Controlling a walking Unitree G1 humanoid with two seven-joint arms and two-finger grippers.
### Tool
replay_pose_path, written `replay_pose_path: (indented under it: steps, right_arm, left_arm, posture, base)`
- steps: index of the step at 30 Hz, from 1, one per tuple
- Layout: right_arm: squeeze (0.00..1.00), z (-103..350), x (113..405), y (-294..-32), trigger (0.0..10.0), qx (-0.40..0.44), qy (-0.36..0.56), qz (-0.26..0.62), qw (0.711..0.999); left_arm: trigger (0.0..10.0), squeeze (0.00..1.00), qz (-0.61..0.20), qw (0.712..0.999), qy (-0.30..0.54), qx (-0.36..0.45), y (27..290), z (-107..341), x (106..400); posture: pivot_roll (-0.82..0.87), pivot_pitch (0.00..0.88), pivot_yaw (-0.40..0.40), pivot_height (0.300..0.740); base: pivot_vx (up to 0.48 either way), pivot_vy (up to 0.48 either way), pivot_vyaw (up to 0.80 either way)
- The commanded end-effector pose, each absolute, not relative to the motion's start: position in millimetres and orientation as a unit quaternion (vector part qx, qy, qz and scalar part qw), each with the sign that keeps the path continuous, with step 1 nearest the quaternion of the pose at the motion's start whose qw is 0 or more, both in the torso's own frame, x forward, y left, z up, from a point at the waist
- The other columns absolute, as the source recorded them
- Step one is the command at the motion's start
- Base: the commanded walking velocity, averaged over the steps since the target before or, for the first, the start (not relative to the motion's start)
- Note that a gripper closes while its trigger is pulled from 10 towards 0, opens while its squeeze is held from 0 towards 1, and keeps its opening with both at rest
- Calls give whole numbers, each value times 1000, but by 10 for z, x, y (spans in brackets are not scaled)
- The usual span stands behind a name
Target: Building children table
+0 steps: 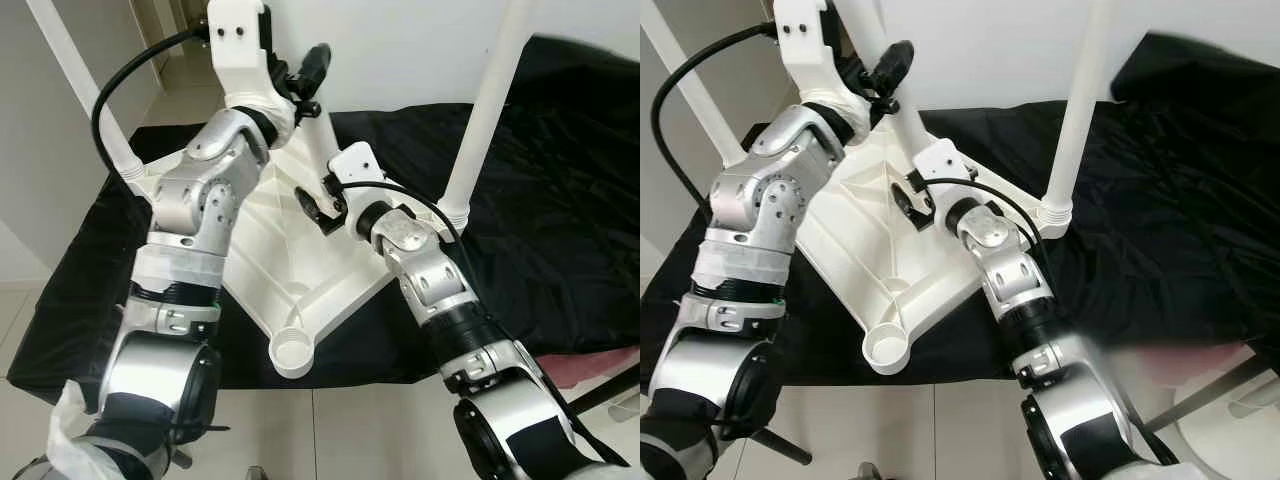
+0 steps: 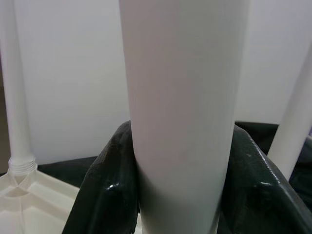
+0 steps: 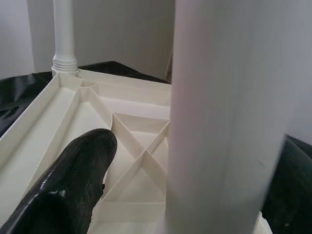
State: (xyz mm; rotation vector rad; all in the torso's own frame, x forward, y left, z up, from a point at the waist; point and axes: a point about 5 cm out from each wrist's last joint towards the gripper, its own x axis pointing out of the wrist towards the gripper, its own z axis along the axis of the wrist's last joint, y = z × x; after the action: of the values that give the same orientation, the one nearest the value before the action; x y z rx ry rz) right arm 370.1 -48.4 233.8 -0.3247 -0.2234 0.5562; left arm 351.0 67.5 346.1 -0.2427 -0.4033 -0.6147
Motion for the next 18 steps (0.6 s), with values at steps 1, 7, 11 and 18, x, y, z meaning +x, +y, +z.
replay_pose_path:
  steps: [1, 7, 11, 18]
  right_arm:
    - [0, 2345, 3710, -434, 10000, -168, -113, 279, 939]
    - [0, 2367, 3774, -411, 10000, -186, -117, 271, 937]
    - [0, 2380, 3805, -400, 10000, -195, -120, 268, 936]
    - [0, 2366, 3850, -425, 0, -197, -114, 261, 938]
  left_arm:
    - [10000, 0, -305, 923, -208, -111, 649, 3510, 3462]
    - [10000, 0, -313, 920, -206, -110, 587, 3489, 3426]
    - [10000, 0, -315, 920, -206, -108, 567, 3484, 3411]
    - [10000, 0, -317, 919, -209, -101, 525, 3492, 3385]
  posture:
    - [20, 14, 67, 740]
    - [26, 2, 69, 740]
    - [29, 5, 71, 740]
    - [35, 5, 75, 740]
  base:
    - [0, 0, 0]
    - [0, 0, 0]
    - [0, 0, 0]
    - [0, 0, 0]
